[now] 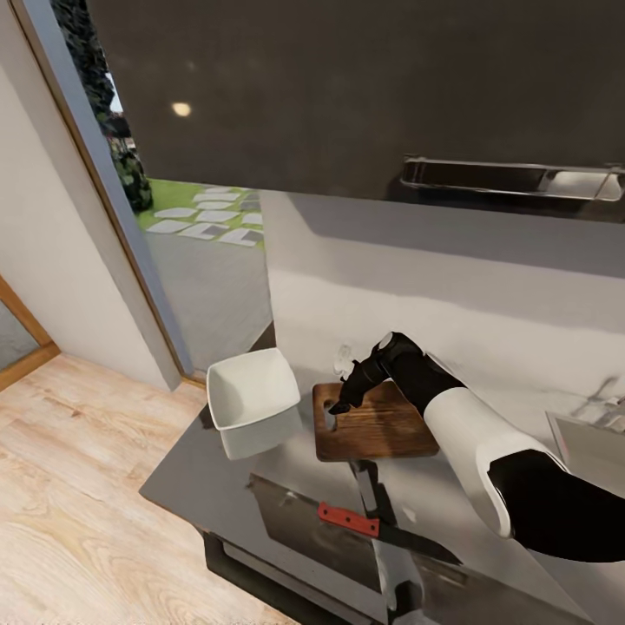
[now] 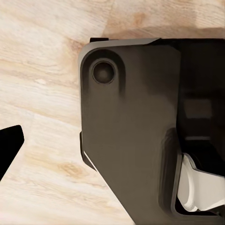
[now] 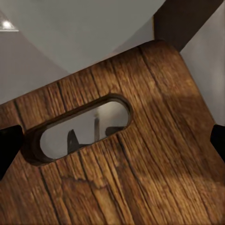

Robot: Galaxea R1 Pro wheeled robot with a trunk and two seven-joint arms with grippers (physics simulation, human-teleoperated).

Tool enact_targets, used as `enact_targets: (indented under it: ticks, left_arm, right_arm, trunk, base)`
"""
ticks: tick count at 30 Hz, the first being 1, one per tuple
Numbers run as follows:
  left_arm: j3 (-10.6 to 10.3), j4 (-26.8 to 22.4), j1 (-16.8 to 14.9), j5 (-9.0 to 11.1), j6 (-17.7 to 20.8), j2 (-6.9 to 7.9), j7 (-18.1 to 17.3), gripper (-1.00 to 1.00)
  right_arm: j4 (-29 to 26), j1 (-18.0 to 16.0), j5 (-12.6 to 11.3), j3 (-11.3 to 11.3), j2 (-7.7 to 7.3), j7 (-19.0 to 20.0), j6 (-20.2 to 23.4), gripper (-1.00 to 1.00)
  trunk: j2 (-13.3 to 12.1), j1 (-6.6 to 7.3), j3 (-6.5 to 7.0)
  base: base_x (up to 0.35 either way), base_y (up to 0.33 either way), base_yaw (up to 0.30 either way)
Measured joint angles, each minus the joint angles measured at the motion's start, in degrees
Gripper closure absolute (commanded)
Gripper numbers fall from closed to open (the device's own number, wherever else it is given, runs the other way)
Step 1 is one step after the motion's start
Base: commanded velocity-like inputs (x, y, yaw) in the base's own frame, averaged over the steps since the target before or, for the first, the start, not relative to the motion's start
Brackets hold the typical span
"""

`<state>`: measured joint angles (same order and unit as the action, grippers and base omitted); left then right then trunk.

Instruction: In the kitchen, take the Vidalia onion out of the sink, dice it on the chopping board with the paring knife, put the diced onion into the bowl on the countertop, then place both the paring knife and the chopping board into the sink.

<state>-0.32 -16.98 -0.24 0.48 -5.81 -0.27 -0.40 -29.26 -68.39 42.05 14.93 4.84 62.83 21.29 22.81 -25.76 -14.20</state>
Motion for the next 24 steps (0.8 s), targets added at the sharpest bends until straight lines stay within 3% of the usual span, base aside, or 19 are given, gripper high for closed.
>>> enact_targets:
  ticks: [9, 15, 24]
  left_arm:
    - [0.0, 0.0, 0.0, 0.0, 0.0, 0.00, 0.0, -1.00]
    - [0.0, 0.0, 0.0, 0.0, 0.0, 0.00, 0.0, -1.00]
    - [0.0, 0.0, 0.0, 0.0, 0.0, -0.07, 0.0, -1.00]
  right_arm:
    - [-0.1, 0.0, 0.1, 0.0, -0.38, 0.0, 0.0, -1.00]
    - [-0.2, 0.0, 0.1, 0.0, -0.48, 0.0, 0.0, -1.00]
    - [-0.2, 0.0, 0.3, 0.0, -0.54, 0.0, 0.0, -1.00]
  trunk:
    - [0.0, 0.00, -0.84]
    - [0.0, 0.02, -1.40]
    - [0.0, 0.00, -2.19]
  base:
    - [0.012, 0.000, 0.000]
    - [0.221, 0.000, 0.000]
    - [0.032, 0.000, 0.000]
